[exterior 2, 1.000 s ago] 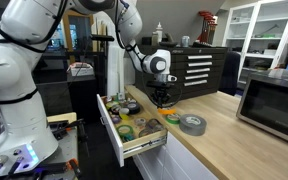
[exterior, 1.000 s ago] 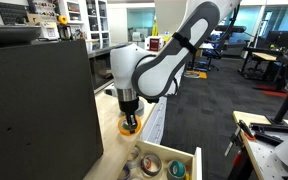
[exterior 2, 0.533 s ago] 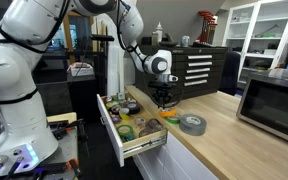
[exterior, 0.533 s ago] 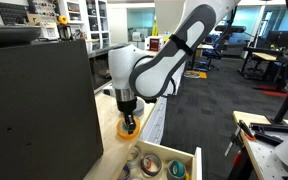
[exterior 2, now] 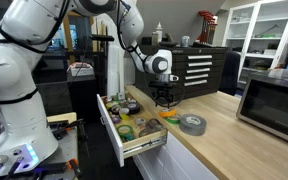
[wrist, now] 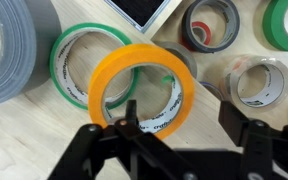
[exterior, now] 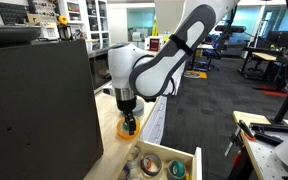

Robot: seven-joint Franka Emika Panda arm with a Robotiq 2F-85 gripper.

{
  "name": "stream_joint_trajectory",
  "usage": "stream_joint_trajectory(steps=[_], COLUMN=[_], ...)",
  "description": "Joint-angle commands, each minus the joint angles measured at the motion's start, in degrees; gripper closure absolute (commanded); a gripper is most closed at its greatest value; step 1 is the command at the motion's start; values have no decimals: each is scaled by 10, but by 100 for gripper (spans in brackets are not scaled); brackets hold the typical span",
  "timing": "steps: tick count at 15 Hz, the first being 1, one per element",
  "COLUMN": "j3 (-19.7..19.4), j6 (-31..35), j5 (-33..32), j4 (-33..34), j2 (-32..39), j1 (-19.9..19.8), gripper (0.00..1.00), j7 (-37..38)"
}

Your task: Take the orange masking tape out of the drawer and put it on the counter

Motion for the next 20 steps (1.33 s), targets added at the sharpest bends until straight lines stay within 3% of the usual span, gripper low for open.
stream_joint_trajectory(steps=[1,11,20], j3=[4,0,3], j6=[-19,-10,-2], j5=[10,35,26], j4=[10,6,1], j2=[2,2,1], j1=[-2,3,-1], gripper=[0,0,0], j7=[17,77,56])
